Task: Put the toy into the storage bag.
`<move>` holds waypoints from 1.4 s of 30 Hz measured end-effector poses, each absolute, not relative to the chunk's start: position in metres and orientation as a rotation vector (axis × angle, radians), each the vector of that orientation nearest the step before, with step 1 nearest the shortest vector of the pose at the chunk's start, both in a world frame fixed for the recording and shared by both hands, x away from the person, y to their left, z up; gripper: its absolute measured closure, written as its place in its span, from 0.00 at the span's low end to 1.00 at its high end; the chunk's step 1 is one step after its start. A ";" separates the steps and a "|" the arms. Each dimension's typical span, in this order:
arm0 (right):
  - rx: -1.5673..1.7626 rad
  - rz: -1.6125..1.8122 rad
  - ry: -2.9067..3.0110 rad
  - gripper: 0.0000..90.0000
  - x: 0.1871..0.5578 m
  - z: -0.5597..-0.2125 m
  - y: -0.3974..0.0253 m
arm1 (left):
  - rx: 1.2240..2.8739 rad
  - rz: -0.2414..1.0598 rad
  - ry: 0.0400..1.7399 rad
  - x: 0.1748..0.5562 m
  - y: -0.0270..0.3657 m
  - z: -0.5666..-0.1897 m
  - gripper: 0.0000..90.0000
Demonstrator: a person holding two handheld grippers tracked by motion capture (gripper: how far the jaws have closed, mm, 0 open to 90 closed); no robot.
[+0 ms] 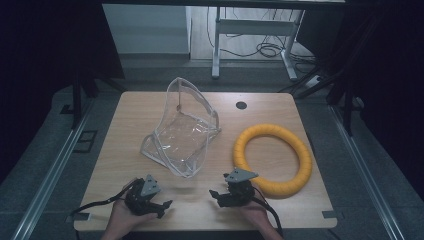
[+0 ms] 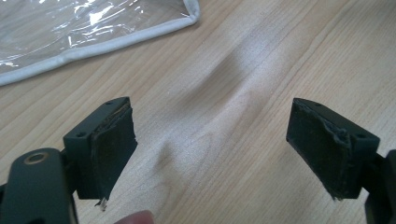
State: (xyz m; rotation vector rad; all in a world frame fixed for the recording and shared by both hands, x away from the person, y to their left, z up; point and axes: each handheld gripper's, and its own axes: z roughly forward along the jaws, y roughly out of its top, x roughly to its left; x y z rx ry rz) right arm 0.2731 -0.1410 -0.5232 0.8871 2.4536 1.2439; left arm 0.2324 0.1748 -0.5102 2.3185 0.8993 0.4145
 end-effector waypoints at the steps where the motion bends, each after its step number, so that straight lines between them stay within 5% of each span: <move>1: 0.884 1.249 2.457 0.23 0.273 -0.524 -0.142 | 2.320 0.413 0.898 0.232 0.175 -0.510 0.17; 32: 0.810 1.256 2.513 0.28 0.269 -0.521 -0.143 | 2.342 0.391 0.891 0.233 0.174 -0.511 0.18; 42: 0.805 1.260 2.520 0.28 0.280 -0.494 -0.161 | 2.343 0.403 0.902 0.233 0.176 -0.509 0.18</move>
